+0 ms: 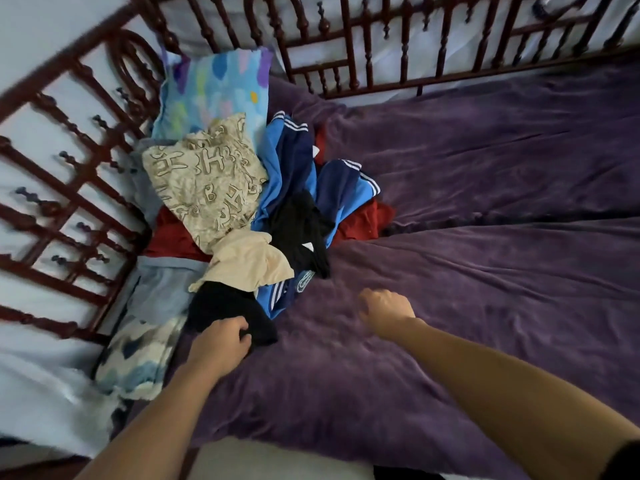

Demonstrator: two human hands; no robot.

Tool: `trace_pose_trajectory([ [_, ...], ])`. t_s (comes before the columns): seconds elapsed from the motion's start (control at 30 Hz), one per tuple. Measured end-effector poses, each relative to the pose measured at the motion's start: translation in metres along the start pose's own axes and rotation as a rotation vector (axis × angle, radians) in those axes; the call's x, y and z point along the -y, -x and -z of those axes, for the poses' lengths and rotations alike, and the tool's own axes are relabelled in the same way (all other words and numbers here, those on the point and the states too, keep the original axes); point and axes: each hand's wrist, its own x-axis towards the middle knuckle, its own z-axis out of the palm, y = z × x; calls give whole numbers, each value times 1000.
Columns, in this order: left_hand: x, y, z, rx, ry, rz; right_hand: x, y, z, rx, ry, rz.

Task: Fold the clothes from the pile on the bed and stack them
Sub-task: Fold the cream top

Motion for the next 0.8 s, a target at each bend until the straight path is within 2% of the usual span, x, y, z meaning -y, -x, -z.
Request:
trace_pose_trajectory([
  [0.17,50,-77,7,34,1,-34,47,-47,-22,69,-19,-24],
  [0.3,78,-144,5,81,-79,-107,68,-81,-25,35,-17,-59],
  [0.5,101,-256,-22,162,-347,-301,79,-120,-48,-1,-18,-273],
  [0.6,116,-290,-43,172,-397,-377,86,-129,-73,21,-18,-367],
  [0.67,125,-304,-51,121,-304,-445,95,-133,-90,51,-17,-402],
  [0.73,127,-314,-52,43,-99,-462,106,-137,-102,77,-38,-440],
  [0.8,123,-320,-44,54,132,-441,118,-144,-107,87,-53,-464],
])
